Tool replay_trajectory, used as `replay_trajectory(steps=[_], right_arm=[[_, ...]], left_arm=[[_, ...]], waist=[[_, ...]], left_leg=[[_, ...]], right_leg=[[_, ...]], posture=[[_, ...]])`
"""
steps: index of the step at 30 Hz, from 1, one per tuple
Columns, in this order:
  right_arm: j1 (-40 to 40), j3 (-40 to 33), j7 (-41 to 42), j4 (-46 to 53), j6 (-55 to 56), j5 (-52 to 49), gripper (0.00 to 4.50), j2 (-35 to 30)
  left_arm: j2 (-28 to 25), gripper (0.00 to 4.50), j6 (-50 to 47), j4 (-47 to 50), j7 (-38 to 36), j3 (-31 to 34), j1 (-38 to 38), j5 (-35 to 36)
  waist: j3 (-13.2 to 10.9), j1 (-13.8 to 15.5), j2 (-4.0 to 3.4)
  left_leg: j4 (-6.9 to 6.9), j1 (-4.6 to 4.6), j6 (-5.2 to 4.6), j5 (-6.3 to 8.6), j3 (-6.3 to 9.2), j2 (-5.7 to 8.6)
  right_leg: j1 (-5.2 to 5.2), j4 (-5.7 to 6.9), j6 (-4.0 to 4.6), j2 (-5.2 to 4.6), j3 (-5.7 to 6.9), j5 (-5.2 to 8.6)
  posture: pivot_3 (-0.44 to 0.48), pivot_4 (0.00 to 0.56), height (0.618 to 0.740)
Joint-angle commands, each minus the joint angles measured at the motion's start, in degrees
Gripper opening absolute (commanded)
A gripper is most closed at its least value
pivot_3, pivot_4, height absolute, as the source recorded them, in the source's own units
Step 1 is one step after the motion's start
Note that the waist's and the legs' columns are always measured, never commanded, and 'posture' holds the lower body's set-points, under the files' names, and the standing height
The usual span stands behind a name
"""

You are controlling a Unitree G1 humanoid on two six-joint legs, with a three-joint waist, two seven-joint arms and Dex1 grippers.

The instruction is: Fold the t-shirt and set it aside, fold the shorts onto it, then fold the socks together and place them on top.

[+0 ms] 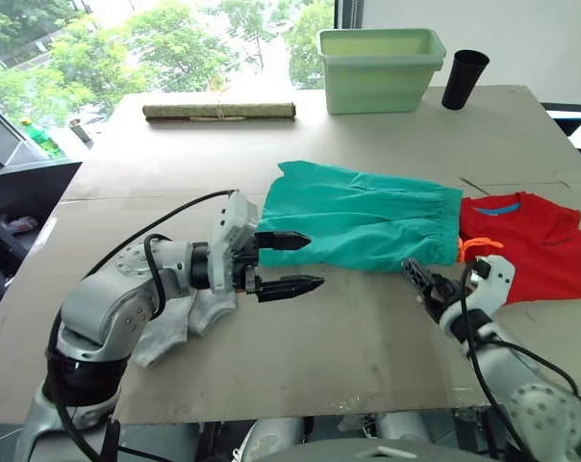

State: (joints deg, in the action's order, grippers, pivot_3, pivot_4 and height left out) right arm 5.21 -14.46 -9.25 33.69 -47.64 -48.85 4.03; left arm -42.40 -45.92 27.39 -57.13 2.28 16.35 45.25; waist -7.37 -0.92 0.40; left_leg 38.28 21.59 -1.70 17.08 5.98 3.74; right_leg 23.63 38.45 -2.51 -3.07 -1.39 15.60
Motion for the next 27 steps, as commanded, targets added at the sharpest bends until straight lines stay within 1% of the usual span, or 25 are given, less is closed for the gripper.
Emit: replay_trajectory(steps=[1, 6, 8, 9, 10, 11, 12, 13, 14, 15, 16, 17, 19, 22, 23, 24, 25, 27], right_arm=[[-2.7, 0.0, -1.4, -9.3, 8.6, 5.3, 4.50, 3.8], [-10.3, 1.4, -4.5, -23.3, 17.9, 11.6, 4.50, 4.4], [-14.1, 1.3, -6.2, -29.6, 21.4, 14.4, 3.97, 3.8], [-15.6, 1.5, -6.5, -32.0, 23.0, 15.9, 3.68, 3.0], [-17.0, 1.9, -6.3, -34.1, 24.3, 17.1, 3.19, 2.3], [-17.9, 2.1, -6.3, -35.5, 25.4, 18.3, 2.55, 1.8], [-18.5, 2.4, -6.1, -36.5, 26.2, 19.7, 2.29, 1.1], [-18.9, 2.9, -5.9, -37.2, 27.0, 21.4, 1.71, 0.3], [-19.0, 3.8, -5.2, -37.4, 27.9, 23.9, 1.31, -1.1], [-19.0, 4.5, -4.7, -37.6, 28.5, 25.7, 0.75, -1.9], [-18.7, 4.9, -4.6, -37.0, 29.0, 27.4, 0.29, -3.1], [-18.5, 5.1, -4.6, -36.5, 29.3, 28.5, 0.14, -3.7], [-17.8, 6.3, -3.8, -34.3, 29.9, 31.6, 0.14, -6.1], [-16.3, 9.4, -1.9, -29.3, 31.0, 37.7, 0.14, -11.1], [-15.5, 10.9, -0.6, -26.2, 31.4, 41.1, 0.14, -14.4], [-14.9, 12.8, 2.0, -22.2, 32.3, 45.7, 0.14, -19.4], [-15.2, 15.1, 5.7, -18.3, 33.7, 51.2, 0.14, -25.9], [-17.0, 18.7, 11.4, -14.9, 35.7, 58.1, 0.14, -34.8]], left_arm=[[-1.1, 4.43, -0.9, 3.7, 0.9, 2.1, -1.0, 2.6], [-1.4, 4.43, -0.9, 4.5, 2.8, 3.3, -3.0, 3.2], [-1.2, 4.50, -0.4, 4.9, 3.3, 3.3, -4.0, 2.9], [-1.0, 4.50, -0.3, 5.1, 3.9, 3.5, -4.2, 2.9], [-0.9, 4.50, -0.2, 5.3, 4.3, 3.5, -4.5, 2.9], [-0.9, 4.50, -0.1, 5.5, 4.6, 3.5, -4.7, 2.8], [-0.7, 4.50, 0.1, 5.8, 5.2, 3.6, -5.0, 2.7], [-0.5, 4.50, 0.2, 5.9, 5.9, 3.8, -5.2, 2.6], [-0.2, 4.50, 0.3, 6.0, 6.7, 4.0, -5.5, 2.7], [0.0, 4.50, 0.3, 6.1, 7.4, 4.2, -5.7, 2.8], [0.2, 4.50, 0.5, 6.3, 7.9, 4.2, -6.1, 2.6], [0.2, 4.50, 0.8, 6.4, 8.2, 4.2, -6.4, 2.4], [0.6, 4.50, 1.1, 6.5, 9.4, 4.5, -7.2, 2.3], [0.8, 4.50, 2.0, 6.6, 10.7, 4.6, -8.3, 1.8], [1.2, 4.50, 2.2, 6.7, 11.6, 5.0, -8.7, 1.7], [1.4, 4.50, 2.8, 6.7, 12.1, 5.3, -9.5, 1.2], [1.7, 4.50, 3.5, 6.8, 12.8, 5.6, -10.3, 0.4], [2.0, 4.50, 4.8, 6.6, 13.4, 5.6, -11.4, -0.9]], waist=[[0.0, 0.0, 0.04], [0.2, 0.1, 0.26], [0.2, 0.2, 0.28], [0.2, 0.2, 0.29], [0.2, 0.2, 0.34], [0.3, 0.2, 0.41], [0.3, 0.1, 0.43], [0.3, 0.1, 0.47], [0.3, 0.1, 0.50], [0.4, 0.1, 0.53], [0.4, 0.1, 0.54], [0.4, 0.3, 0.52], [0.3, 0.5, 0.47], [0.1, 1.0, 0.14], [0.1, 1.0, 0.04], [0.0, 1.0, -0.11], [-0.1, 0.8, -0.29], [-0.3, 0.2, -0.57]], left_leg=[[-0.01, -0.03, 0.00, 0.00, -0.01, 0.00], [0.00, -0.24, 0.00, 0.00, -0.01, 0.03], [-0.06, -0.62, 0.00, 0.01, -0.01, 0.03], [-0.19, -0.89, 0.01, 0.01, 0.00, 0.03], [-0.20, -0.95, 0.01, 0.01, 0.00, 0.03], [-0.20, -0.94, 0.01, 0.01, 0.02, 0.03], [-0.20, -0.94, 0.01, 0.01, 0.04, 0.03], [-0.20, -0.94, 0.01, 0.01, 0.04, 0.02], [-0.21, -0.94, 0.01, 0.01, 0.04, 0.02], [-0.21, -0.94, 0.01, 0.01, 0.04, 0.02], [-0.22, -0.93, 0.01, 0.01, 0.04, 0.02], [-0.22, -0.92, 0.01, 0.01, 0.05, 0.02], [-0.23, -0.86, 0.01, 0.01, 0.07, 0.04], [-0.22, -0.76, -0.01, 0.02, 0.09, 0.12], [-0.22, -0.73, -0.01, 0.02, 0.09, 0.12], [-0.24, -0.70, -0.01, 0.02, 0.08, 0.12], [-0.24, -0.65, -0.01, 0.02, 0.07, 0.12], [-0.25, -0.49, -0.01, 0.02, -0.09, 0.15]], right_leg=[[0.00, 0.00, 0.00, 0.01, -0.03, 0.00], [-0.17, 0.00, 0.00, 0.00, -0.02, -0.01], [-0.53, -0.09, 0.01, 0.00, -0.01, 0.00], [-0.77, -0.21, 0.01, 0.00, -0.01, 0.00], [-0.84, -0.24, 0.01, 0.01, 0.01, 0.00], [-0.84, -0.25, 0.01, 0.02, 0.02, 0.00], [-0.85, -0.26, 0.01, 0.02, 0.04, 0.00], [-0.85, -0.26, 0.01, 0.02, 0.03, 0.00], [-0.84, -0.26, 0.01, 0.02, 0.02, 0.00], [-0.83, -0.27, 0.01, 0.02, 0.01, 0.00], [-0.84, -0.29, 0.01, 0.02, 0.01, 0.00], [-0.84, -0.31, 0.01, 0.01, 0.03, 0.00], [-0.85, -0.41, 0.01, -0.03, 0.08, 0.00], [-0.84, -0.51, 0.01, -0.09, 0.08, 0.00], [-0.83, -0.53, 0.01, -0.09, 0.08, 0.00], [-0.80, -0.53, 0.01, -0.09, 0.05, 0.00], [-0.78, -0.53, 0.01, -0.08, 0.00, 0.00], [-0.50, -0.47, -0.01, -0.04, -0.24, 0.00]], posture=[[0.000, 0.150, 0.740], [0.000, 0.150, 0.740], [0.000, 0.150, 0.740], [0.000, 0.150, 0.740], [0.000, 0.150, 0.740], [0.000, 0.150, 0.740], [0.000, 0.150, 0.740], [0.000, 0.150, 0.740], [0.000, 0.150, 0.740], [0.000, 0.150, 0.740], [0.000, 0.150, 0.740], [0.000, 0.150, 0.740], [0.000, 0.150, 0.740], [0.000, 0.150, 0.740], [0.000, 0.150, 0.740], [0.000, 0.150, 0.740], [0.000, 0.150, 0.740], [0.000, 0.150, 0.740]])
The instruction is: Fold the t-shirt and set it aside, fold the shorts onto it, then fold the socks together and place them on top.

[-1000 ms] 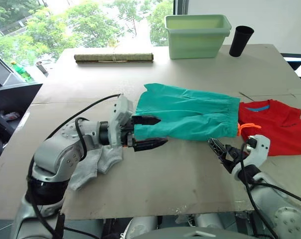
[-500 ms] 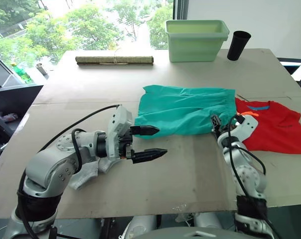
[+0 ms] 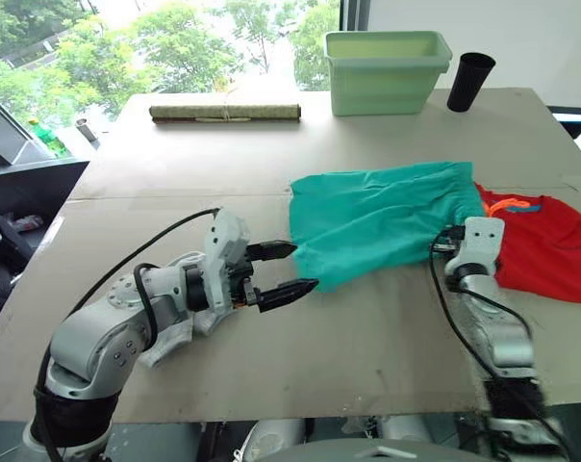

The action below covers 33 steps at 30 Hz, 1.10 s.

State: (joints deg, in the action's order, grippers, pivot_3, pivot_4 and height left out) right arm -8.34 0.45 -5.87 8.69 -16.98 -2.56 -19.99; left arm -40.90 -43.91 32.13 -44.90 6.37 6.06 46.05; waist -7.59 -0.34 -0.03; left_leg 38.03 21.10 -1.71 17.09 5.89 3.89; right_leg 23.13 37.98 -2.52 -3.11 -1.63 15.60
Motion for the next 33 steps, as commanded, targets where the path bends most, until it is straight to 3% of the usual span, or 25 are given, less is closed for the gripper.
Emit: replay_trajectory(steps=[1, 3, 7, 11, 15, 17, 18, 19, 23, 25, 27, 30, 33], right_arm=[[-5.2, 5.7, 10.6, 10.0, 6.2, 13.7, 0.14, -13.7], [-9.3, 10.2, 15.2, 8.9, 10.5, 18.0, 0.14, -17.7], [-14.1, 18.0, 22.5, 6.0, 18.8, 22.8, 0.14, -18.5], [-10.3, 27.9, 32.2, -1.1, 26.4, 26.3, 0.14, -20.5], [-6.4, 27.6, 36.9, -6.1, 29.4, 22.2, 0.14, -20.7], [-5.2, 24.5, 39.0, -5.3, 27.1, 17.8, 0.72, -20.3], [-5.1, 23.4, 39.2, -5.1, 26.9, 17.0, 0.81, -20.2], [-4.4, 20.9, 39.9, -3.7, 24.3, 13.8, 1.33, -19.9], [-1.3, 11.0, 44.6, 6.8, 12.2, -2.2, 2.36, -20.0], [-0.6, 6.6, 45.7, 12.8, 2.2, -10.2, 3.44, -19.7], [-1.6, -1.5, 44.6, 19.4, -14.4, -28.6, 4.34, -20.5], [-6.6, -8.0, 41.5, 20.7, -29.0, -41.2, 4.44, -21.5], [-14.0, -9.4, 36.6, 16.1, -38.3, -43.5, 4.44, -21.6]], left_arm=[[0.7, 4.50, 3.5, 1.6, 1.4, 1.4, -1.4, -2.2], [1.0, 4.50, 4.3, 1.2, 1.5, 1.2, -1.6, -2.8], [0.9, 4.50, 5.4, 0.7, 1.2, 1.6, -2.6, -3.7], [0.1, 4.50, 6.1, 0.6, 0.9, 2.8, -3.6, -4.3], [-0.3, 4.50, 6.5, 1.3, 0.8, 3.6, -5.1, -4.5], [-0.6, 4.50, 6.6, 1.5, 0.8, 3.9, -5.6, -4.6], [-0.7, 4.50, 6.7, 1.4, 0.9, 3.9, -5.7, -4.6], [-0.7, 4.50, 6.7, 1.4, 0.9, 4.1, -5.8, -4.5], [-0.6, 4.50, 6.9, 1.1, 0.9, 3.9, -5.5, -4.4], [-0.5, 4.50, 7.1, 0.8, 0.7, 3.8, -5.3, -4.2], [-0.9, 4.50, 6.3, 0.7, -1.4, 4.5, -4.8, -1.5], [-3.0, 4.50, 6.7, 0.9, -5.2, 4.6, -4.1, -0.9], [-4.1, 4.50, 7.2, 0.5, -7.1, 4.7, -3.5, -0.7]], waist=[[-0.1, -0.7, -0.14], [0.0, -1.4, 0.13], [0.0, -1.8, 0.29], [0.0, -1.3, 0.37], [0.0, -0.4, 0.43], [0.1, -0.3, 0.53], [0.1, -0.2, 0.54], [0.1, -0.2, 0.54], [0.0, 0.3, 0.52], [0.0, 0.2, 0.51], [0.0, 0.0, 0.47], [0.0, -0.2, 0.48], [-0.1, -0.3, 0.45]], left_leg=[[-0.02, 0.04, 0.00, 0.00, -0.06, -0.01], [-0.11, -0.16, 0.01, 0.00, -0.06, -0.15], [-0.59, -0.34, 0.02, -0.01, -0.02, -0.34], [-0.60, -0.22, 0.03, 0.00, -0.05, -0.32], [-0.53, -0.21, 0.03, 0.00, -0.12, -0.09], [-0.53, -0.31, 0.03, 0.00, -0.08, -0.10], [-0.53, -0.31, 0.04, 0.00, -0.07, -0.10], [-0.53, -0.33, 0.04, 0.00, -0.04, -0.10], [-0.53, -0.29, 0.04, 0.00, 0.03, -0.10], [-0.53, -0.23, 0.03, 0.00, 0.08, -0.11], [-0.55, -0.23, 0.03, 0.00, 0.10, -0.12], [-0.58, -0.23, 0.03, 0.01, 0.14, -0.14], [-0.60, -0.24, 0.02, 0.01, 0.15, -0.12]], right_leg=[[0.07, 0.01, 0.00, 0.03, -0.04, 0.00], [0.03, 0.02, 0.00, 0.32, -0.13, 0.00], [0.04, -0.07, 0.02, 0.41, -0.23, 0.01], [0.07, -0.25, 0.02, 0.33, -0.22, 0.01], [0.05, -0.35, 0.01, 0.11, -0.35, 0.01], [-0.02, -0.33, 0.01, 0.11, -0.32, 0.00], [-0.03, -0.32, 0.01, 0.12, -0.31, 0.00], [-0.04, -0.27, 0.01, 0.11, -0.27, 0.00], [-0.03, -0.22, 0.01, 0.08, -0.19, 0.00], [-0.01, -0.26, 0.01, 0.09, -0.18, 0.00], [0.01, -0.24, 0.01, 0.10, -0.18, 0.00], [0.01, -0.24, 0.01, 0.10, -0.14, 0.00], [0.01, -0.24, 0.02, 0.10, -0.13, 0.00]], posture=[[0.000, 0.150, 0.740], [0.000, 0.150, 0.740], [0.000, 0.150, 0.740], [0.000, 0.150, 0.740], [0.000, 0.150, 0.740], [0.000, 0.150, 0.740], [0.000, 0.150, 0.740], [0.000, 0.150, 0.740], [0.000, 0.150, 0.740], [0.000, 0.150, 0.740], [0.000, 0.150, 0.740], [0.000, 0.150, 0.740], [0.000, 0.150, 0.740]])
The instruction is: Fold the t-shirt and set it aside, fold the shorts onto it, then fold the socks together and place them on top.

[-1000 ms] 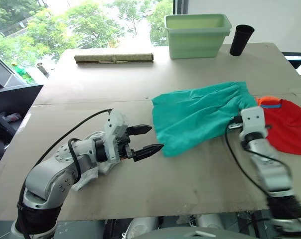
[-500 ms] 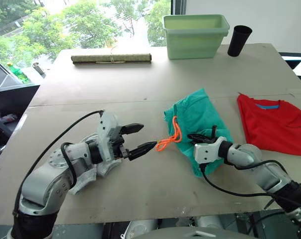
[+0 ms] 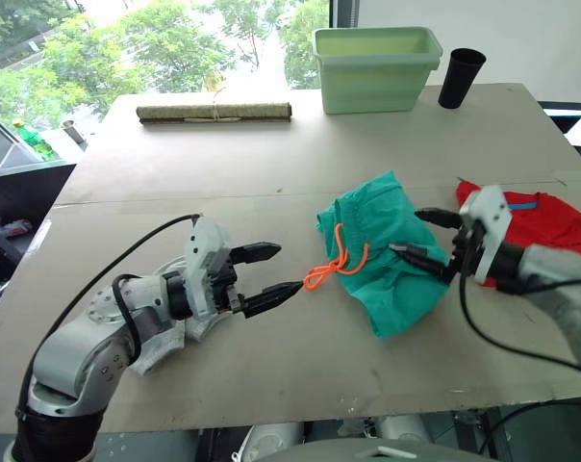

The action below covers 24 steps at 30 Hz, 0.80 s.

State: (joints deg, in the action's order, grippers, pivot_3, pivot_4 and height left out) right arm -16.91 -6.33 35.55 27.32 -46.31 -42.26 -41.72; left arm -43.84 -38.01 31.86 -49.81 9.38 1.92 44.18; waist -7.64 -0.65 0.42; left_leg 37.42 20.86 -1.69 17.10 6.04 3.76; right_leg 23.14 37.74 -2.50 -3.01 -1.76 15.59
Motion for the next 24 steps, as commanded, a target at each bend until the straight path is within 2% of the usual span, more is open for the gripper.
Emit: replay_trajectory(steps=[1, 5, 7, 10, 12, 16, 18, 19, 21, 22, 24], right_arm=[[-8.2, -1.4, -6.2, -5.4, -11.6, -2.5, 4.44, 0.1], [-16.4, 5.9, -5.1, -17.0, -14.6, 2.8, 4.44, 1.4], [-20.8, 11.8, -3.6, -26.3, -12.9, 7.5, 4.44, 4.5], [-24.1, 16.2, -3.0, -35.3, -11.7, 12.1, 4.44, 8.1], [-24.9, 19.1, -1.9, -39.1, -10.7, 15.0, 4.44, 9.7], [-22.8, 24.9, 2.9, -38.8, -9.1, 19.3, 4.44, 9.9], [-20.6, 27.7, 3.1, -36.9, -6.7, 22.9, 3.93, 9.7], [-19.7, 28.4, 2.8, -36.0, -4.8, 25.0, 3.52, 9.3], [-18.2, 26.2, 1.7, -34.1, -4.5, 25.7, 2.96, 9.3], [-17.4, 25.5, 1.4, -32.7, -3.6, 26.6, 2.32, 8.6], [-15.3, 21.8, 0.0, -29.3, -4.2, 26.4, 1.50, 8.4]], left_arm=[[-1.3, 4.50, 1.2, 1.0, -2.6, 1.9, 0.6, 1.7], [-2.6, 4.50, -0.2, 4.0, -4.5, 2.9, -0.7, 4.8], [-1.7, 4.50, 0.5, 5.0, -2.8, 3.5, -1.4, 4.6], [-1.1, 4.50, 1.3, 6.2, -1.5, 3.5, -2.6, 3.6], [-0.5, 4.50, 1.7, 6.9, -0.3, 3.5, -3.4, 3.1], [0.5, 4.50, 2.5, 7.9, 1.6, 3.2, -4.8, 2.3], [1.2, 4.50, 3.4, 7.3, 2.1, 2.0, -4.5, 1.0], [1.4, 4.50, 3.6, 6.9, 2.3, 1.6, -4.2, 0.6], [1.9, 4.50, 3.9, 6.1, 2.6, 1.0, -3.8, 0.1], [2.1, 4.50, 4.1, 5.8, 2.5, 0.7, -3.7, -0.2], [2.5, 4.50, 4.5, 4.9, 2.3, -0.2, -3.0, -1.0]], waist=[[0.0, -0.1, 0.00], [0.0, 0.1, 0.00], [0.0, 0.0, 0.01], [0.0, -0.5, 0.04], [0.0, -0.4, 0.03], [0.2, -0.4, 0.35], [0.4, -0.3, 0.49], [0.4, -0.3, 0.54], [0.5, -0.2, 0.61], [0.5, -0.2, 0.61], [0.5, 0.1, 0.59]], left_leg=[[0.00, -0.01, 0.00, 0.00, 0.00, 0.00], [-0.01, 0.04, 0.00, 0.00, -0.01, 0.01], [-0.01, 0.22, 0.00, 0.00, 0.04, -0.01], [0.02, 0.28, 0.00, -0.01, -0.09, 0.00], [0.02, 0.28, 0.01, -0.01, -0.09, 0.00], [0.03, 0.26, 0.01, -0.01, -0.09, -0.01], [0.03, 0.23, 0.01, -0.01, -0.08, -0.01], [0.03, 0.21, 0.01, -0.01, -0.07, -0.01], [0.02, 0.16, 0.02, 0.00, -0.08, -0.01], [0.02, 0.15, 0.02, 0.00, -0.07, -0.01], [0.02, 0.16, 0.02, 0.00, -0.07, -0.01]], right_leg=[[0.00, 0.00, 0.00, 0.00, 0.02, 0.00], [0.03, -0.04, 0.00, -0.01, 0.02, 0.00], [0.11, -0.12, 0.00, -0.04, 0.13, 0.00], [0.26, -0.02, 0.00, 0.00, -0.05, -0.01], [0.28, 0.00, 0.00, -0.01, -0.04, -0.01], [0.29, 0.02, 0.00, 0.00, -0.04, -0.01], [0.28, 0.06, 0.00, 0.00, -0.03, -0.01], [0.27, 0.08, 0.00, 0.00, -0.03, -0.01], [0.24, 0.10, 0.01, 0.01, -0.03, -0.01], [0.24, 0.10, 0.00, 0.01, -0.04, -0.01], [0.24, 0.09, 0.00, 0.01, -0.03, -0.01]], posture=[[0.000, 0.150, 0.740], [0.000, 0.150, 0.740], [0.000, 0.150, 0.740], [0.000, 0.150, 0.740], [0.000, 0.150, 0.740], [0.000, 0.150, 0.740], [0.000, 0.150, 0.740], [0.000, 0.150, 0.740], [0.000, 0.150, 0.740], [0.000, 0.150, 0.740], [0.000, 0.150, 0.740]])
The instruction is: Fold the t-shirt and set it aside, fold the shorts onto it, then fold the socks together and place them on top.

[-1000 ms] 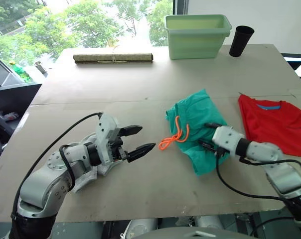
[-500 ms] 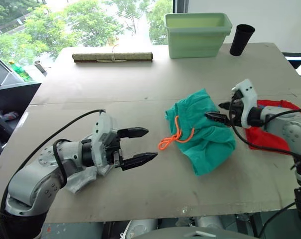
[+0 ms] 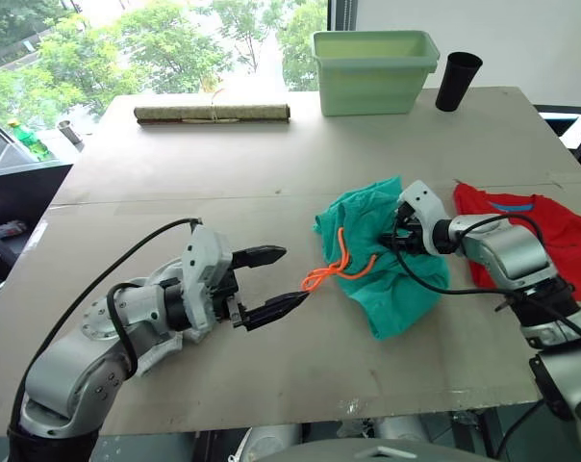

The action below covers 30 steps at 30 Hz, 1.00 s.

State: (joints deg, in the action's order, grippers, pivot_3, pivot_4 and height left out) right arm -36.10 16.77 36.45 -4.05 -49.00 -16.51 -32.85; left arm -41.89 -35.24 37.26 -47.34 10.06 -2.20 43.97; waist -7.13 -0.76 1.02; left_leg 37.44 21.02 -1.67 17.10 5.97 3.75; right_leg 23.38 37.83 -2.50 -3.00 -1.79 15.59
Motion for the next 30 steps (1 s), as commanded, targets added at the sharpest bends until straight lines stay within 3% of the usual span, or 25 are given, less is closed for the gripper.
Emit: replay_trajectory(steps=[1, 3, 8, 11, 18, 24, 30], right_arm=[[4.7, -2.5, -1.5, 4.0, -1.2, 1.1, 0.99, -0.9], [6.3, -5.8, -2.4, 8.0, -2.1, -0.1, 0.08, -0.4], [9.2, -9.7, -2.7, 17.3, -6.1, -2.1, 0.08, -1.5], [10.4, -11.2, -2.2, 20.1, -6.6, -2.5, 1.13, -3.1], [7.8, -18.1, -2.9, 20.4, -11.9, -5.7, 4.47, -4.2], [6.4, -19.6, -2.6, 16.0, -16.2, -7.8, 4.47, -3.8], [5.2, -14.9, 0.5, 5.4, -14.9, -7.6, 4.47, -1.0]], left_arm=[[0.7, 4.50, 1.9, -1.0, -0.2, -1.4, 1.8, -1.1], [1.0, 4.50, 2.4, -2.3, -0.6, -2.2, 3.1, -1.7], [1.5, 4.50, 3.1, -5.5, -1.9, -3.7, 5.6, -2.8], [1.7, 4.50, 3.3, -6.8, -2.5, -4.5, 6.8, -3.1], [2.1, 4.50, 3.2, -7.4, -2.9, -5.1, 7.7, -3.3], [2.5, 4.50, 2.9, -6.8, -2.5, -5.3, 7.3, -3.1], [2.9, 4.50, 2.7, -6.5, -2.1, -5.5, 6.7, -3.3]], waist=[[0.0, 0.2, -0.02], [0.0, 0.5, -0.04], [-0.1, 0.3, -0.17], [-0.1, 0.1, -0.21], [-0.1, 0.1, -0.22], [-0.1, 0.1, -0.22], [-0.1, -0.1, -0.24]], left_leg=[[0.00, 0.01, 0.00, 0.00, 0.00, 0.01], [0.01, 0.04, 0.00, 0.00, 0.00, 0.03], [0.02, 0.10, 0.00, 0.00, 0.01, 0.04], [0.01, 0.14, 0.00, 0.00, 0.01, 0.03], [0.00, 0.17, 0.00, 0.00, 0.01, 0.03], [0.01, 0.18, 0.00, 0.00, 0.01, 0.03], [0.01, 0.19, 0.00, 0.00, 0.01, 0.03]], right_leg=[[0.00, -0.01, 0.00, -0.01, 0.00, 0.00], [0.00, -0.01, 0.00, -0.03, 0.02, 0.00], [0.06, 0.01, 0.00, -0.03, 0.00, 0.00], [0.11, 0.01, 0.00, -0.02, 0.00, 0.00], [0.15, 0.01, 0.00, -0.02, -0.01, 0.00], [0.15, 0.01, 0.00, -0.02, 0.00, 0.00], [0.15, 0.02, 0.00, -0.02, 0.00, 0.00]], posture=[[0.000, 0.150, 0.740], [0.000, 0.150, 0.740], [0.000, 0.150, 0.740], [0.000, 0.150, 0.740], [0.000, 0.150, 0.740], [0.000, 0.150, 0.740], [0.000, 0.150, 0.740]])
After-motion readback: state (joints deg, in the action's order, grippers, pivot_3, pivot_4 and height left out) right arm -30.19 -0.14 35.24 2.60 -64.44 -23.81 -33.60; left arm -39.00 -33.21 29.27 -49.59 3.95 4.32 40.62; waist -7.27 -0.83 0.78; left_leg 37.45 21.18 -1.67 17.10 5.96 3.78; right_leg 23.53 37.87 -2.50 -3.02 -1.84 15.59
